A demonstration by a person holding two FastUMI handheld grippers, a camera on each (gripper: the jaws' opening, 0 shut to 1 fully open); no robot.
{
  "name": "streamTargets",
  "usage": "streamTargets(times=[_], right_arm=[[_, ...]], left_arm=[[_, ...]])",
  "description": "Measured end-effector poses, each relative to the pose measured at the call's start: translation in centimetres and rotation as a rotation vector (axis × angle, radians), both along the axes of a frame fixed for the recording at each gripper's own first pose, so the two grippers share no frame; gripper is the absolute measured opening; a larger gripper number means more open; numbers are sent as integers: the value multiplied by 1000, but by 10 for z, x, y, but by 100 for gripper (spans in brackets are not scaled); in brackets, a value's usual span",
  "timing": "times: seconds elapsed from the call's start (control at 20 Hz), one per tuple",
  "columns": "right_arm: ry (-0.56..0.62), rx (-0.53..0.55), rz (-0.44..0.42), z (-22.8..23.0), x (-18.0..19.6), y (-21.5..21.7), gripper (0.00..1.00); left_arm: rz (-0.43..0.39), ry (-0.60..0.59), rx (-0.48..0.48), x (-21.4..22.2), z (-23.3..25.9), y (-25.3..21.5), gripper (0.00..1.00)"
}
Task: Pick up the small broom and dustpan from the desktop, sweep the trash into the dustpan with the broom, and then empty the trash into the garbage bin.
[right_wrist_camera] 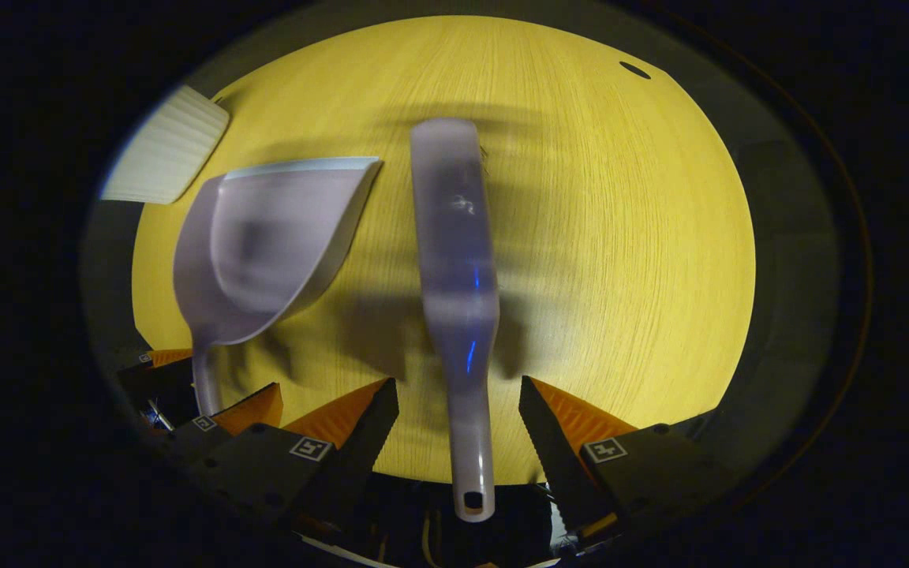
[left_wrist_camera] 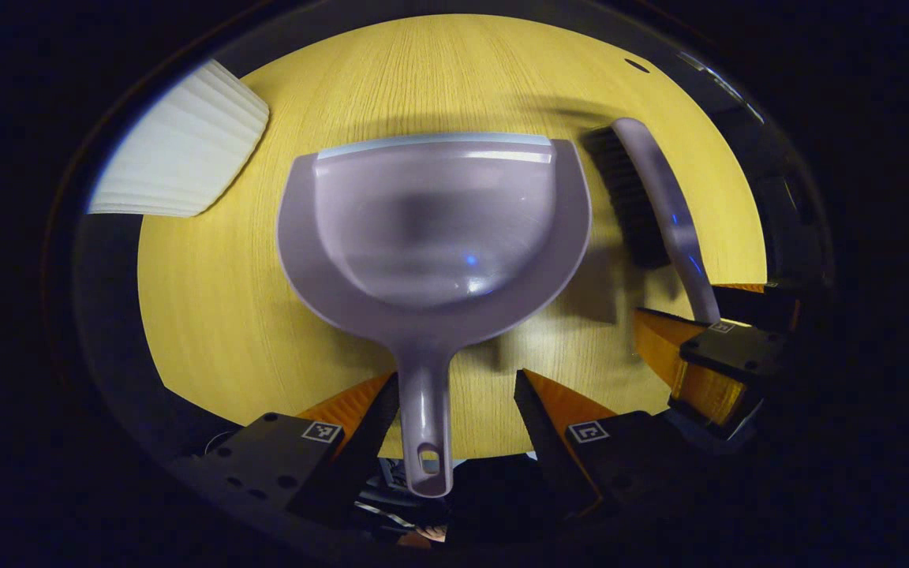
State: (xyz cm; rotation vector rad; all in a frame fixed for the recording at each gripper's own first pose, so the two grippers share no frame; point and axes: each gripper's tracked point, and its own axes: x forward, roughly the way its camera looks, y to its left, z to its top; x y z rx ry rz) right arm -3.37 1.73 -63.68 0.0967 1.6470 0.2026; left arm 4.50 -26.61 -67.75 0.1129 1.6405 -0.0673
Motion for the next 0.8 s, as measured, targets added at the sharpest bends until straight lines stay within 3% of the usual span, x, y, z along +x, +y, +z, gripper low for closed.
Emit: streamTargets(times=[0.15, 0.35, 0.4, 0.5, 0.65, 0.8], right_arm=[[-91, 47, 14, 32, 5, 0, 99], [-262, 92, 8, 88, 17, -1, 96], [-316, 95, 7, 105, 20, -2, 99], [-433, 111, -4, 142, 29, -1, 96], [-627, 130, -9, 187, 39, 5, 99], [-814, 105, -15, 230, 48, 0, 99]], left_arm=[[-35, -98, 16, -4, 26, 10, 87], [-30, -302, -55, 1, 63, 2, 87], [-46, -364, -53, 1, 76, 2, 87], [-69, -518, -66, 9, 101, 1, 87], [-49, -673, -139, 4, 134, -3, 86], [-58, -903, -152, 3, 168, 4, 87]])
